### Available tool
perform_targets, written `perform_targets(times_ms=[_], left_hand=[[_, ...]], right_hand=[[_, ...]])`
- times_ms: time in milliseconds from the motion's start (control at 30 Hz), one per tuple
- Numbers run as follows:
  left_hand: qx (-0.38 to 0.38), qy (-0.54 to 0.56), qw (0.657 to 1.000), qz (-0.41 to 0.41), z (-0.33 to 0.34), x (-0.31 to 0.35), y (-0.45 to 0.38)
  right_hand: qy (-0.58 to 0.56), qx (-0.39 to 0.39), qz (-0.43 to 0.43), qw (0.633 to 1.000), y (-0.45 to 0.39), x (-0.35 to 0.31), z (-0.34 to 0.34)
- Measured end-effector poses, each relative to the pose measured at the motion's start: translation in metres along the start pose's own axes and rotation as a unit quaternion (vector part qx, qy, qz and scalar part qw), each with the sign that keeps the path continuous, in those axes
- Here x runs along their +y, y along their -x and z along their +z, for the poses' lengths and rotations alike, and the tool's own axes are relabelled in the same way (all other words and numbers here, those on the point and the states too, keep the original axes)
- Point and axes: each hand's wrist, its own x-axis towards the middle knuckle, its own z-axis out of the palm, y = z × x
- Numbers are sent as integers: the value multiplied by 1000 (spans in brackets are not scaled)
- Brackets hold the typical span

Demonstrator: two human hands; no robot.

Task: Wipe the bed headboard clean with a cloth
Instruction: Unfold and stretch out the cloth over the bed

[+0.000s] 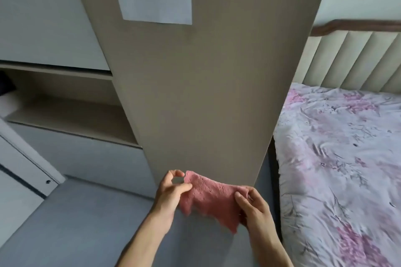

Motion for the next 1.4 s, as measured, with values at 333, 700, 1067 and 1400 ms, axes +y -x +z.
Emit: perform_targets(times_ms=[333, 700, 1067, 1400], left_hand=[[-36, -77, 992, 90, -248, 37, -102], [-97, -238, 963, 80, -360, 72, -260], [-144, -334, 928, 76, -403, 105, -432], [-290, -582, 719, 245, -349, 112, -613]], right_hand=[[-16, -5, 39, 999, -50, 51, 252], [-21, 45, 119, 992, -154, 106, 392], [-65, 116, 182, 974, -267, 133, 494], [-198, 325, 208, 901, -362, 170, 570]])
